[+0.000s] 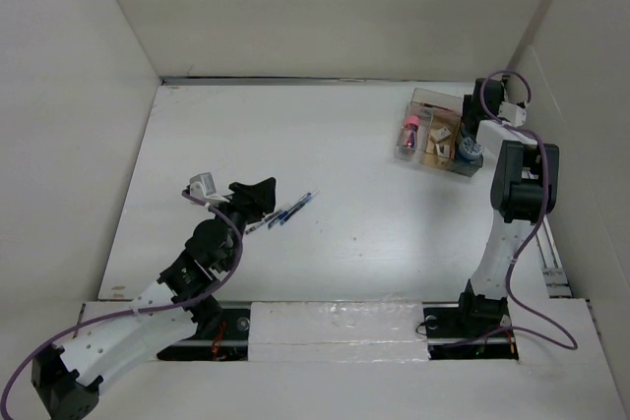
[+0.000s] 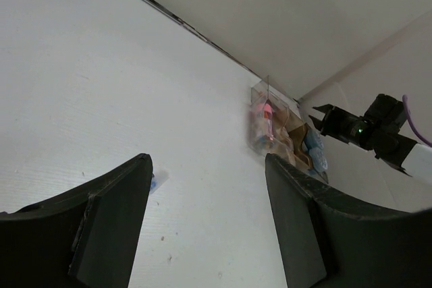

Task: Organize the desk

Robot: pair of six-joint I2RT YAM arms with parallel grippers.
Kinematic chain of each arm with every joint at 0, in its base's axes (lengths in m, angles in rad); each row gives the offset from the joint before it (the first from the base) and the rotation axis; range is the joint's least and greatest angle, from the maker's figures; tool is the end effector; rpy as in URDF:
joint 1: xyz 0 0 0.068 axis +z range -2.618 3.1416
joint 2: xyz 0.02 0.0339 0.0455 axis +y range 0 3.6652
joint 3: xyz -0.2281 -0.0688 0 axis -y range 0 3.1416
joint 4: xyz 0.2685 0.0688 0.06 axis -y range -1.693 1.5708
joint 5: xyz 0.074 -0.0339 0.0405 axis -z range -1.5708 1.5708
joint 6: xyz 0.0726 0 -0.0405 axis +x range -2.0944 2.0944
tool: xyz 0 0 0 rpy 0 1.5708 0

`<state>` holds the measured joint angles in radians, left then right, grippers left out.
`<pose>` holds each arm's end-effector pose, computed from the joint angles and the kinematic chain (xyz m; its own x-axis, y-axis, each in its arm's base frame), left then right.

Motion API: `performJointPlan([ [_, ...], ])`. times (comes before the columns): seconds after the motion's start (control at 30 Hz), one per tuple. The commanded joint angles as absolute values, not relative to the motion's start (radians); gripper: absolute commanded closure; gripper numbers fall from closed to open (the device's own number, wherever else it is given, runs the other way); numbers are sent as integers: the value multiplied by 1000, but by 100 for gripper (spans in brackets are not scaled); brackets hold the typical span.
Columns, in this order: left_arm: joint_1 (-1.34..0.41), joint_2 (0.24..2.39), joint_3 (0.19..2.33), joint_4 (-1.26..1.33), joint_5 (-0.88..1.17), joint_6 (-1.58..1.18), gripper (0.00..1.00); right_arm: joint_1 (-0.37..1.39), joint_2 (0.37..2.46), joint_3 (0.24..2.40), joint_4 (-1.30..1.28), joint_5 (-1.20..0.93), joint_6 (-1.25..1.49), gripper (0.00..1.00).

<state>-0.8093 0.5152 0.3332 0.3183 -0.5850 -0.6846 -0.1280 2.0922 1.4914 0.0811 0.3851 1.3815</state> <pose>0.1875 -0.1386 0.2546 -0.0703 -0.6904 -0.7200 0.2343 0.6902 -0.6846 0.5040 -0.0924 0.1388 0.3411 0.8738 -0.3465 0.5669 0.1029 0.8174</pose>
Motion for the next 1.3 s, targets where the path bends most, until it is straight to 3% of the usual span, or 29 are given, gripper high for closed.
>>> performJointPlan([
  [0.0,-807,514,339,370,-597,-667,36,-138,2095,1510,106,385,1367,60],
  [0.07,-807,508,345,356,-600,-670,36,-138,2092,1514,117,359,1349,55],
  [0.3,-807,511,345,359,-600,-667,36,-112,1994,1486,212,315,1235,55],
  [0.43,-807,502,341,360,-604,-669,36,-20,1907,1450,273,278,1068,72],
  [0.47,-807,499,338,362,-610,-667,36,39,1872,1437,288,275,1040,84],
  [0.57,-807,491,344,344,-617,-669,36,162,1821,1360,366,214,944,98],
  [0.63,-807,480,341,345,-621,-669,36,222,1796,1310,414,169,905,100],
  [0.8,-807,446,342,322,-637,-672,36,478,1752,1206,393,146,774,100],
  [1.1,-807,403,330,314,-653,-677,36,827,1701,1151,28,244,634,100],
  [1.13,-807,402,327,319,-655,-678,36,842,1703,1131,3,215,632,97],
  [1.27,-807,400,330,319,-643,-680,36,891,1755,1129,-98,72,664,67],
])
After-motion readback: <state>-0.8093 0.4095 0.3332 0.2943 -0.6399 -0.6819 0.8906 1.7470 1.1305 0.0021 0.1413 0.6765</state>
